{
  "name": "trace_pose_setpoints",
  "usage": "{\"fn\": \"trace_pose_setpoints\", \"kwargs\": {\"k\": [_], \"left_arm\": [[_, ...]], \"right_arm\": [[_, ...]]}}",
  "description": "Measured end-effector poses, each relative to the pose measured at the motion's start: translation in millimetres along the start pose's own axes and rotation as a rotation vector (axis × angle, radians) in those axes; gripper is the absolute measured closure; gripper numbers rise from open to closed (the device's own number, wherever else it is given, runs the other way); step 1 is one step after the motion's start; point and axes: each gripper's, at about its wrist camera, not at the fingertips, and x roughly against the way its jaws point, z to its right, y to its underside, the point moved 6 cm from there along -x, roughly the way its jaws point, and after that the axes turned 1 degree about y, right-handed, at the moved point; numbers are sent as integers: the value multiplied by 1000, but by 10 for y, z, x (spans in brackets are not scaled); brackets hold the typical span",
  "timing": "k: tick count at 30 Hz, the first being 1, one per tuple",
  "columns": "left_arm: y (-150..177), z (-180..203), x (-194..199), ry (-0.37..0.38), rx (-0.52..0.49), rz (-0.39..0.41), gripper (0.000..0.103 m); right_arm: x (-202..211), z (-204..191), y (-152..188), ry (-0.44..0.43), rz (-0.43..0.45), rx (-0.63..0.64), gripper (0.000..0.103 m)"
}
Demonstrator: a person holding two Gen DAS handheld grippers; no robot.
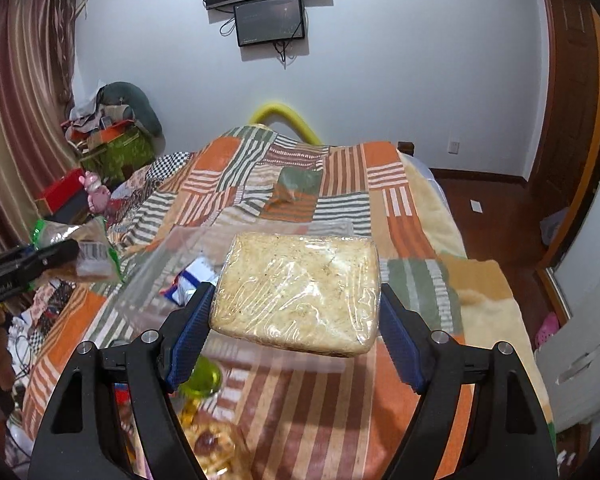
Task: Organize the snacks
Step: 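Place the cookie bag and square bread into the clear box with both grippers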
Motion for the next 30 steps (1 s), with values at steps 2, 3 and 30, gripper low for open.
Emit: {"fn": "trace_pose_setpoints", "kwargs": {"k": [2, 3, 30], "left_arm": [[-19, 78, -98, 13, -9, -6, 61], [-23, 114, -159, 21, -13, -13, 60], [272, 328, -1082, 58, -26, -238, 51]], "right_arm": [[-67, -6, -11, -2, -4, 1, 27], [-102, -6, -19, -3, -7, 3, 27], [-742, -10, 179, -15, -157, 61, 26]]}}
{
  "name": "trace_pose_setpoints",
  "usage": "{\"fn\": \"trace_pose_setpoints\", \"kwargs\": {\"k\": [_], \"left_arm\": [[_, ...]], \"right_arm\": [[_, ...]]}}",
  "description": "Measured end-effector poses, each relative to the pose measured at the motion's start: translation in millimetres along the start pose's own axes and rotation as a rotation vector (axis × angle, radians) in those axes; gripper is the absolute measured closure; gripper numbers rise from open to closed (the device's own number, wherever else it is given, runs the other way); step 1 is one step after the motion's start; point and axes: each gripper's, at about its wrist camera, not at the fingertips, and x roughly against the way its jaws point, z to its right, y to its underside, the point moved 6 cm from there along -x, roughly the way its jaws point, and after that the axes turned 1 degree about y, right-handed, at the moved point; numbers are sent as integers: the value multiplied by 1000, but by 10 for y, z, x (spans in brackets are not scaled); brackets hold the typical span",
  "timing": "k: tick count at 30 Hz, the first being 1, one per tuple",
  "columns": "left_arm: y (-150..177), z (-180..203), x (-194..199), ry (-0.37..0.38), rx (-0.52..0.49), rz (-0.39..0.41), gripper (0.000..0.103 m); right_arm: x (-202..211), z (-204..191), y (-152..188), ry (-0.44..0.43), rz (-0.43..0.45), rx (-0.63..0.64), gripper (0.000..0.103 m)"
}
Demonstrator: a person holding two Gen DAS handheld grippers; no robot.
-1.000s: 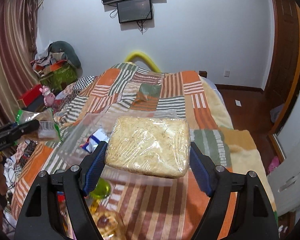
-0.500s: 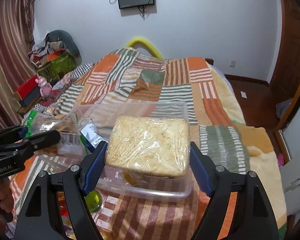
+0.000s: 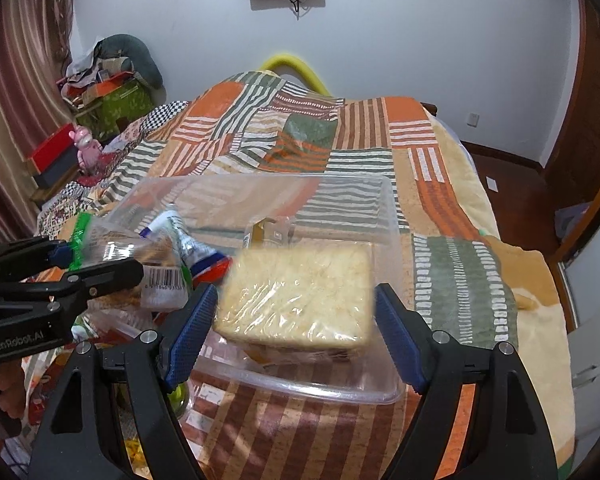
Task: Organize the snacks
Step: 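Place the cookie bag and square bread into the clear box with both grippers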
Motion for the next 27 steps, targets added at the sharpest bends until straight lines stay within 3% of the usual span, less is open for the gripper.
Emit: {"fn": "trace_pose_setpoints", "kwargs": {"k": [4, 13, 20, 27], "left_arm": [[-24, -6, 125, -10, -1, 26, 42], [34, -27, 632, -65, -18, 91, 37], [353, -145, 1050, -127, -5, 107, 33], [843, -318, 1198, -151, 50, 57, 31]], "right_arm": [[90, 17, -29, -3, 17, 0, 26], [436, -24, 13, 0, 60, 21, 26], [711, -135, 208, -16, 70, 42, 26], [850, -304, 511, -24, 48, 82, 26]]}}
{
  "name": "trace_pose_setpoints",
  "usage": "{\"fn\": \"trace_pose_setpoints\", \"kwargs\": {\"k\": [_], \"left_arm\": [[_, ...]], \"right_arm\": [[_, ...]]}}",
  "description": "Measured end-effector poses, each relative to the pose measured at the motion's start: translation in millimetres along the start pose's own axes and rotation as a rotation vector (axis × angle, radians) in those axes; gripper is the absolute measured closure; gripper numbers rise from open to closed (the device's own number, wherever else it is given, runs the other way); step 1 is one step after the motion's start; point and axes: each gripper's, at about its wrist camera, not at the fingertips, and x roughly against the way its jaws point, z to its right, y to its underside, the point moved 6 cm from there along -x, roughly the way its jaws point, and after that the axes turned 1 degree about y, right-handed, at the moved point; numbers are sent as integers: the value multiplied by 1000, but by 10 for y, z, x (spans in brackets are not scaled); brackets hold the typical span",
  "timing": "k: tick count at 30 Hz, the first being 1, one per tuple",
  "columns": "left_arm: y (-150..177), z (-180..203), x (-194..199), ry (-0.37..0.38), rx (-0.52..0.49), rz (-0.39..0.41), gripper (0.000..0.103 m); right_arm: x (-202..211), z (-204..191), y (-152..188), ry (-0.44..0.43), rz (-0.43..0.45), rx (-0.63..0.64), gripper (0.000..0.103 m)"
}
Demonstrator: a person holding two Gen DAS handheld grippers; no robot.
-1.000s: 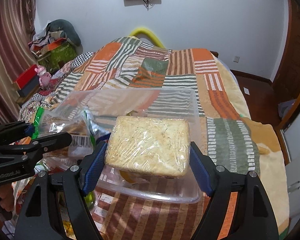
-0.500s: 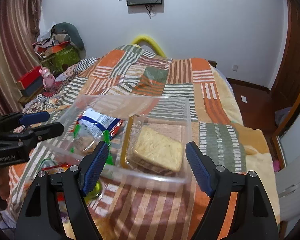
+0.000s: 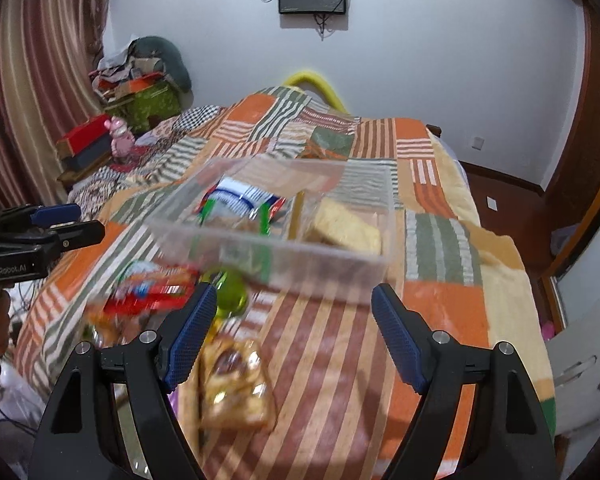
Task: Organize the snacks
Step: 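Place the cookie bag and square bread into the clear box with both grippers, then grasp the orange puff bag with the left gripper while the right grasps the pastry pack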
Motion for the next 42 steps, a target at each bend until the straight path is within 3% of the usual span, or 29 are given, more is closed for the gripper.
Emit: {"fn": "trace_pose_setpoints", "kwargs": {"k": [12, 24, 27, 29, 30, 32, 42], "left_arm": [[793, -219, -198, -43, 85, -123, 31], [1069, -273, -587, -11, 138, -214, 30], [1087, -304, -628, -11, 149, -203, 30], [1070, -316, -638, -12, 152, -194, 33], [1061, -315, -643, -4, 153, -190, 39], [1046, -314, -644, 1, 151, -187, 42], [990, -332, -386, -20, 119, -129, 49]], "right_arm": [[-125, -224, 559, -41, -122, 21, 26], [-382, -257, 686, -54, -196, 11, 26], [-405, -240, 687, -66, -194, -1, 27], [-417, -247, 692, -79, -194, -4, 37], [-425, -252, 692, -85, -195, -3, 40], [-440, -274, 699, -95, -202, 6, 55], [-355, -203, 646, -57, -171, 11, 59]]}}
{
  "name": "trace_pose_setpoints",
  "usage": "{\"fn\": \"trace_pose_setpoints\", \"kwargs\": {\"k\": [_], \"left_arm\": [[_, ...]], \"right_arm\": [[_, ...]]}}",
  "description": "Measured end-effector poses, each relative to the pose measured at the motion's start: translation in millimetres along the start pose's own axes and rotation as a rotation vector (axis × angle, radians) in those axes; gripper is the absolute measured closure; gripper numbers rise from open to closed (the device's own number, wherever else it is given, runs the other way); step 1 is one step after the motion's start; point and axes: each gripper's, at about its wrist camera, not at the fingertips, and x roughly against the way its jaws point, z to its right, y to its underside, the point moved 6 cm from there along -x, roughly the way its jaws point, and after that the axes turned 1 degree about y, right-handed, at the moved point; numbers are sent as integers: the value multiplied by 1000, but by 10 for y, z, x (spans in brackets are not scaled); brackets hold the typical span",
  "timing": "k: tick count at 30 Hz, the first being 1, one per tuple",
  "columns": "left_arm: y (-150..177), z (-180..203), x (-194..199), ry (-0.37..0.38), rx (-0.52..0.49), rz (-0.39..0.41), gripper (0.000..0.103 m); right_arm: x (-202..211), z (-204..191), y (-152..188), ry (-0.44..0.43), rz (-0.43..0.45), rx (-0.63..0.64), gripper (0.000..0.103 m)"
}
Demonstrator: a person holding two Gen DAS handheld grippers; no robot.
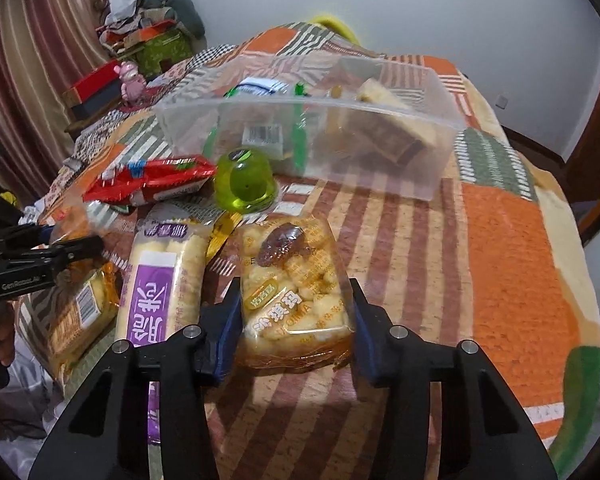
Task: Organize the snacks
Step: 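Grasp the orange puff bag with the left gripper while the right grasps the pastry pack, then lower the puff bag and pastry pack into the clear box with both grippers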
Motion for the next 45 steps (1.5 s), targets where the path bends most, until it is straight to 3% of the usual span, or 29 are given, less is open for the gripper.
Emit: {"fn": "trace_pose_setpoints", "kwargs": {"k": [11, 21, 34, 45], "left_arm": [[-448, 191, 499, 14, -42, 144, 50], [-961, 485, 615, 49, -101, 228, 49], [-1603, 687, 438, 58, -155, 288, 49], [-1894, 754, -18, 58, -164, 247, 49]], "right_arm": [[363, 247, -219, 32, 109, -58, 59], [554, 336, -683, 47, 223, -66, 59], [442, 301, -1217, 63, 305, -42, 59], [-28, 254, -1470, 55, 252, -28, 59]]}}
